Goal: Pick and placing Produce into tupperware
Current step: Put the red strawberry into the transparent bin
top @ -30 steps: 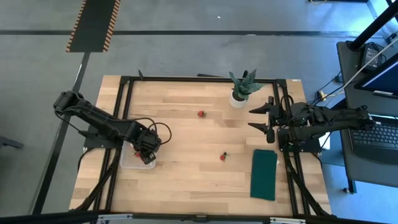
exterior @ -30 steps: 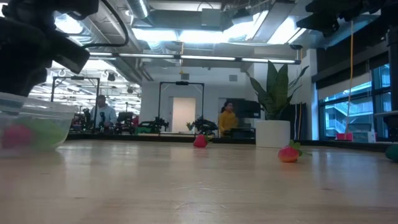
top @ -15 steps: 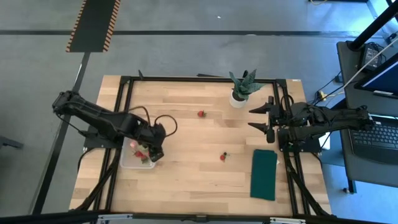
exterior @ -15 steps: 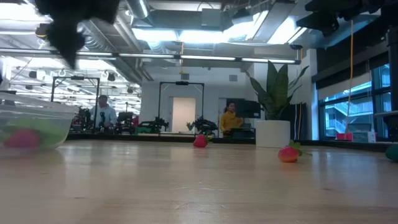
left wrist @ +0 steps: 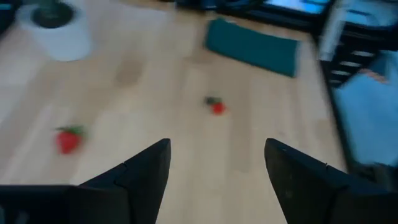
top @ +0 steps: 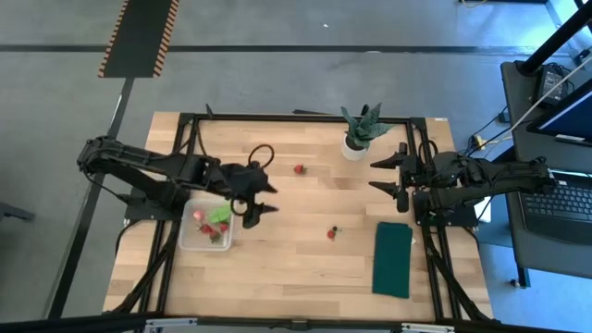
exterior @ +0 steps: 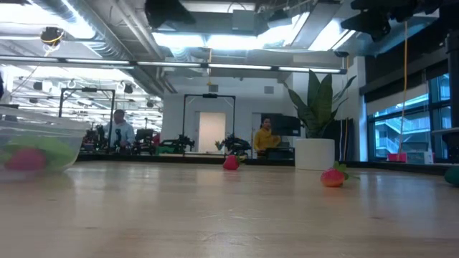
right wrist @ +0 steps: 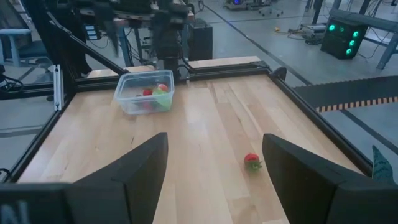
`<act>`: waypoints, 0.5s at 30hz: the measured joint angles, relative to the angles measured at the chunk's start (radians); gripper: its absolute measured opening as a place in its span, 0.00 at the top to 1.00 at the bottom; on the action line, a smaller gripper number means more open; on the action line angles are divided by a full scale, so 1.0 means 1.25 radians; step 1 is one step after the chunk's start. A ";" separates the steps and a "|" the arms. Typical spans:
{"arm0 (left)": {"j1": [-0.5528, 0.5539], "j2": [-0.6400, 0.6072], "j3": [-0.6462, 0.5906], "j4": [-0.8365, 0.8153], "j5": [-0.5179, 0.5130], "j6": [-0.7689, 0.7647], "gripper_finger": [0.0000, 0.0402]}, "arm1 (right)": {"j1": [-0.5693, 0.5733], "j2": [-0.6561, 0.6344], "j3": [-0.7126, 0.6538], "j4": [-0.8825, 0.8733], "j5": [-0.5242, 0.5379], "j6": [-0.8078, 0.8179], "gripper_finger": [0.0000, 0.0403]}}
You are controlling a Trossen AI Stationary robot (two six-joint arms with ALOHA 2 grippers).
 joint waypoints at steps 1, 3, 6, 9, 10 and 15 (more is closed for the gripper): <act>0.012 0.001 0.000 -0.007 -0.015 0.001 0.37 | 0.000 0.000 0.000 0.000 0.000 0.000 0.34; 0.041 0.010 0.001 -0.016 -0.022 0.008 0.37 | 0.000 0.000 0.000 0.000 0.000 0.000 0.34; 0.073 0.027 -0.001 -0.025 -0.024 0.017 0.37 | 0.000 0.000 0.000 0.000 0.000 0.000 0.34; 0.096 0.038 0.000 0.001 -0.032 0.019 0.37 | 0.000 0.000 0.000 0.000 0.000 0.000 0.34; 0.103 0.040 0.000 0.007 -0.036 0.024 0.37 | 0.000 0.000 0.000 0.000 0.000 0.000 0.34; 0.128 0.043 0.000 0.018 -0.022 0.058 0.37 | 0.000 0.000 0.000 -0.001 0.000 0.000 0.34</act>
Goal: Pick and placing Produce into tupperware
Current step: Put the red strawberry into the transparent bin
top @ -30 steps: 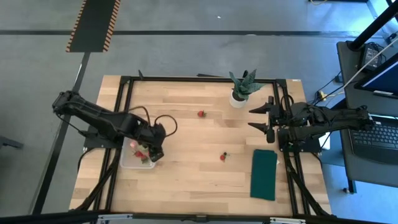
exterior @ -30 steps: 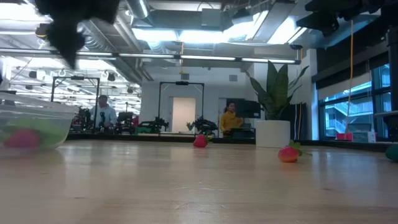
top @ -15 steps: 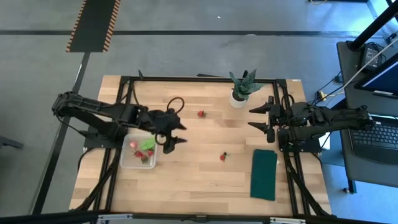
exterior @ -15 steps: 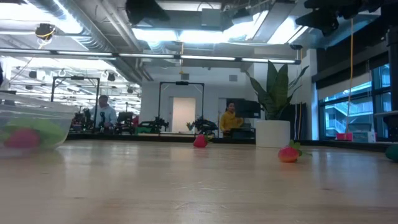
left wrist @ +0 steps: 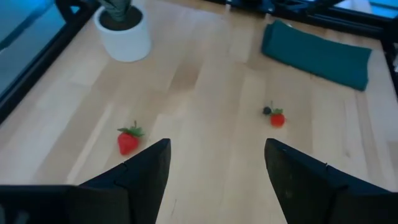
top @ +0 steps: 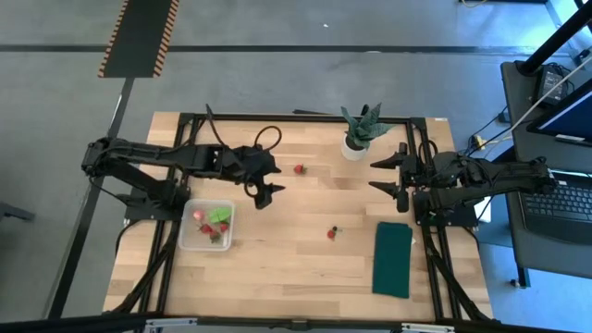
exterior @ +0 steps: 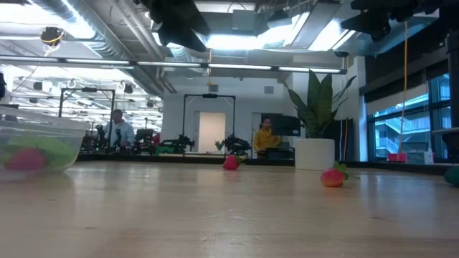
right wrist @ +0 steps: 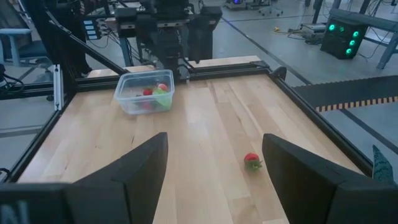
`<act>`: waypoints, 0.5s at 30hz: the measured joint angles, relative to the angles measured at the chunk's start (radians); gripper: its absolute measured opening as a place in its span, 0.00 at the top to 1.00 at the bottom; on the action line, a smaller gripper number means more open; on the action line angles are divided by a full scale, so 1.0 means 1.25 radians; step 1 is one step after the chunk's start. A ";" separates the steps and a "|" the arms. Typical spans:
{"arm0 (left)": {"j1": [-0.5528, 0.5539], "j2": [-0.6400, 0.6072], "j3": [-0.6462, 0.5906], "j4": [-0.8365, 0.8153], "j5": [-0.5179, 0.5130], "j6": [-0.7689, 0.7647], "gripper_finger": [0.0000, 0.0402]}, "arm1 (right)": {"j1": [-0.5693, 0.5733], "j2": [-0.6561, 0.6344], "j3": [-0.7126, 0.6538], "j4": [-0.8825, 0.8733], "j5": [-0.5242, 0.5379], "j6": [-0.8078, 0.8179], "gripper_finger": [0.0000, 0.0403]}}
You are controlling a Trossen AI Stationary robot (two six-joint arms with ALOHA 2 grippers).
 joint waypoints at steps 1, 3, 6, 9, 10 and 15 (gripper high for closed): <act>0.002 0.000 0.000 0.000 0.005 0.002 0.37 | 0.000 0.000 0.000 0.000 0.000 0.000 0.34; 0.002 0.000 0.000 0.004 0.006 0.003 0.37 | 0.000 0.000 0.000 0.000 0.000 -0.001 0.34; 0.003 0.000 0.000 0.014 0.006 0.003 0.37 | 0.000 0.000 0.000 -0.001 0.000 -0.003 0.34; 0.003 0.000 0.000 0.019 0.006 0.003 0.37 | 0.000 0.000 0.000 -0.001 0.000 -0.003 0.34; 0.002 0.000 0.000 0.019 0.006 0.003 0.37 | 0.000 0.000 0.000 -0.001 0.000 -0.003 0.34; 0.002 0.000 0.000 0.019 0.006 0.003 0.36 | 0.000 0.000 0.000 -0.001 0.000 -0.004 0.34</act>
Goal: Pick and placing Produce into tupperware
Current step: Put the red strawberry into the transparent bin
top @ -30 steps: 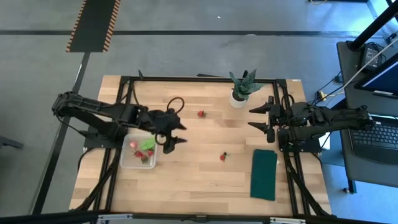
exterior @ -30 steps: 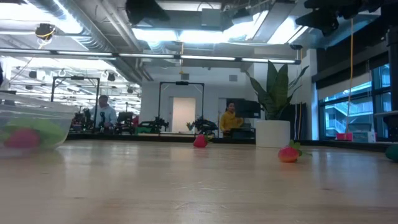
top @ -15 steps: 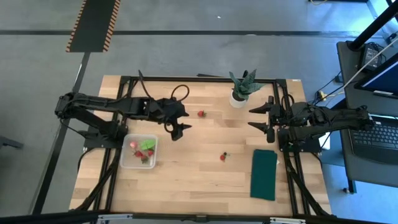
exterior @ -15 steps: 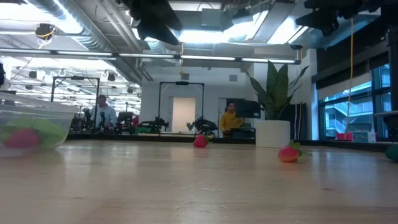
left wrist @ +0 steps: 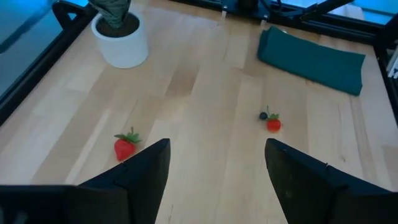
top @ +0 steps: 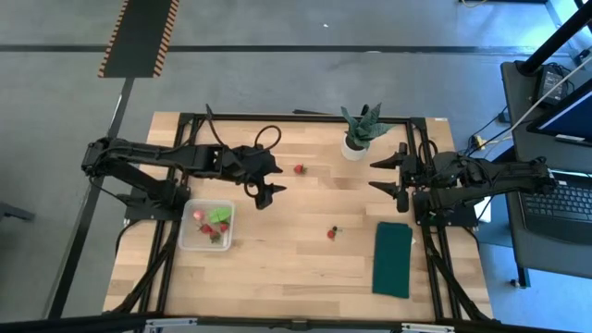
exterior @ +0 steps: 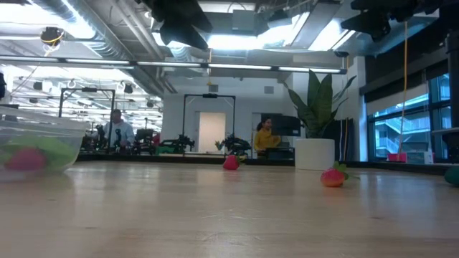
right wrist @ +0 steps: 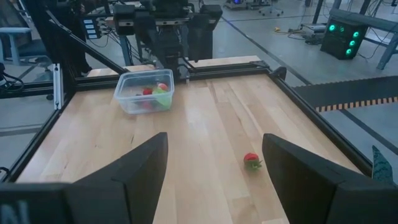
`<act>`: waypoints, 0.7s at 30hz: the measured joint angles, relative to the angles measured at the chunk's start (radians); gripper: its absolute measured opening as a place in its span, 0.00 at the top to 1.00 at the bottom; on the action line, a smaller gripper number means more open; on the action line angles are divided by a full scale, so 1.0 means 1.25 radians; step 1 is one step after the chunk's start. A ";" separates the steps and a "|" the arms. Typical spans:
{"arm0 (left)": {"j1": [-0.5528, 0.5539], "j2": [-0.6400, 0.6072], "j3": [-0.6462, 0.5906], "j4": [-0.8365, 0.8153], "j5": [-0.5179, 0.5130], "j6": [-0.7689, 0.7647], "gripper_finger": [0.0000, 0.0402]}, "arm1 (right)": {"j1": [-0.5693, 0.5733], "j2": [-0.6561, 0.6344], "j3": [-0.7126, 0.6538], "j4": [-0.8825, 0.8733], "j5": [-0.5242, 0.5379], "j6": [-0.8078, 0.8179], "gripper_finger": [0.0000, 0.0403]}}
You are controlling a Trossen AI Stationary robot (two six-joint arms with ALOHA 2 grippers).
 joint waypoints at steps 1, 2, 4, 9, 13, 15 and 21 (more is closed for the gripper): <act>-0.001 0.000 0.000 0.000 0.000 0.000 0.36 | 0.000 0.000 0.000 0.000 0.000 0.000 0.34; -0.003 0.000 0.000 0.000 0.000 0.000 0.34 | 0.000 0.000 0.000 0.000 0.000 0.001 0.34; -0.008 0.000 0.000 0.000 0.001 0.011 0.31 | 0.000 0.000 0.000 0.000 0.000 0.001 0.34; -0.022 0.000 0.000 0.000 -0.006 0.060 0.21 | 0.000 0.000 0.000 0.000 0.000 0.001 0.34; -0.036 0.000 0.000 -0.001 -0.003 0.057 0.17 | 0.000 0.000 0.000 0.000 0.000 0.002 0.34; -0.045 0.000 0.000 -0.002 -0.003 0.036 0.16 | 0.000 0.000 0.000 -0.001 0.000 0.002 0.34; -0.035 0.032 0.000 0.019 0.003 -0.020 0.17 | 0.000 0.000 0.000 0.000 0.000 0.003 0.34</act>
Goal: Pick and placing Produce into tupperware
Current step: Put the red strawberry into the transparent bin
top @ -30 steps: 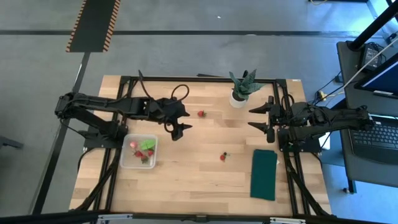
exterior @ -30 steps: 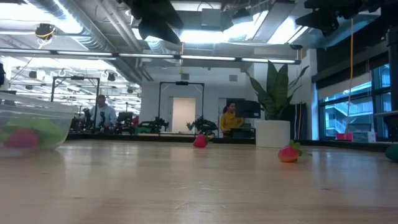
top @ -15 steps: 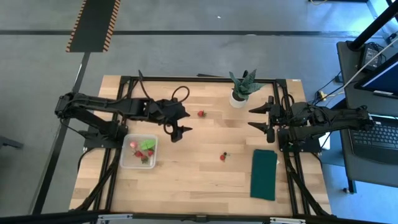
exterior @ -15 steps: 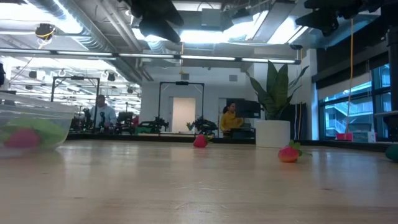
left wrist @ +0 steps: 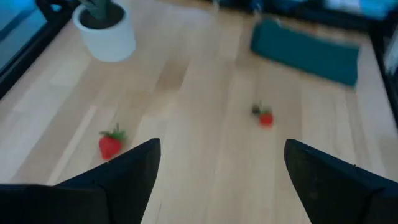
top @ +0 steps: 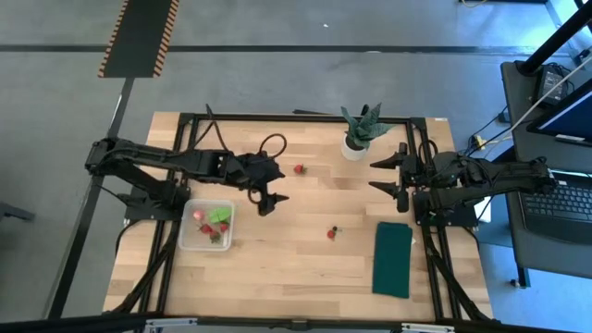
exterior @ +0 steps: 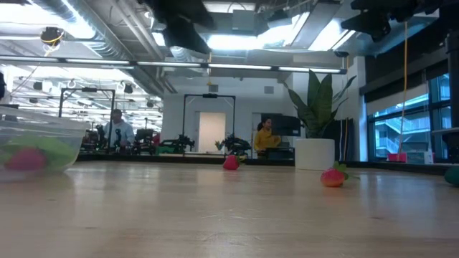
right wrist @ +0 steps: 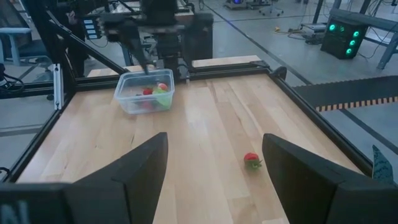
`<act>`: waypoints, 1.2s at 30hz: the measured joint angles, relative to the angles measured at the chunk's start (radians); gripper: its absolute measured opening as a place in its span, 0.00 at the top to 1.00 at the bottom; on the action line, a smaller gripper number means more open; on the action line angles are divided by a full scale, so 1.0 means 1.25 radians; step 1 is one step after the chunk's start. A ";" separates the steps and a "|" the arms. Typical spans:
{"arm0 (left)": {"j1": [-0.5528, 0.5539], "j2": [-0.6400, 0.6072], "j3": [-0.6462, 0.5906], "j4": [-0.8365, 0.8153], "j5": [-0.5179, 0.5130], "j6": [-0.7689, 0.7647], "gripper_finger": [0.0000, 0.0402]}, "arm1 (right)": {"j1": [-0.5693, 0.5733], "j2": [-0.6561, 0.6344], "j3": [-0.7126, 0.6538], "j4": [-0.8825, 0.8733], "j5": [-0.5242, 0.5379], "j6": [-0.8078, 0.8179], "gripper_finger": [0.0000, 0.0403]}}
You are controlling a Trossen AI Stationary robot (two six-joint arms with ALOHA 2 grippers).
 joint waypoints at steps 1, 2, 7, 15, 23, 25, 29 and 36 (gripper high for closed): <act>0.008 0.007 0.000 0.026 0.000 -0.021 0.17 | 0.000 0.000 0.000 -0.001 0.000 0.002 0.34; 0.015 0.009 0.000 0.052 0.000 -0.047 0.18 | 0.000 0.000 0.000 -0.002 0.000 0.003 0.34; 0.045 0.012 0.001 0.143 0.013 -0.098 0.18 | 0.000 0.000 0.000 -0.005 0.000 0.005 0.34; 0.061 0.013 0.001 0.181 0.019 -0.098 0.18 | 0.000 0.000 0.000 -0.011 -0.001 0.000 0.34; 0.060 0.020 0.001 0.197 -0.027 -0.046 0.18 | 0.000 0.000 0.000 -0.018 0.000 -0.005 0.34; 0.055 0.021 0.000 0.196 -0.058 -0.026 0.18 | 0.000 0.000 0.000 -0.024 0.000 -0.005 0.34; 0.051 0.021 0.000 0.192 -0.083 -0.018 0.18 | 0.000 0.000 0.000 -0.028 0.000 -0.007 0.34; 0.099 0.034 0.001 0.188 -0.079 0.038 0.18 | 0.000 0.000 0.000 -0.030 0.000 -0.007 0.34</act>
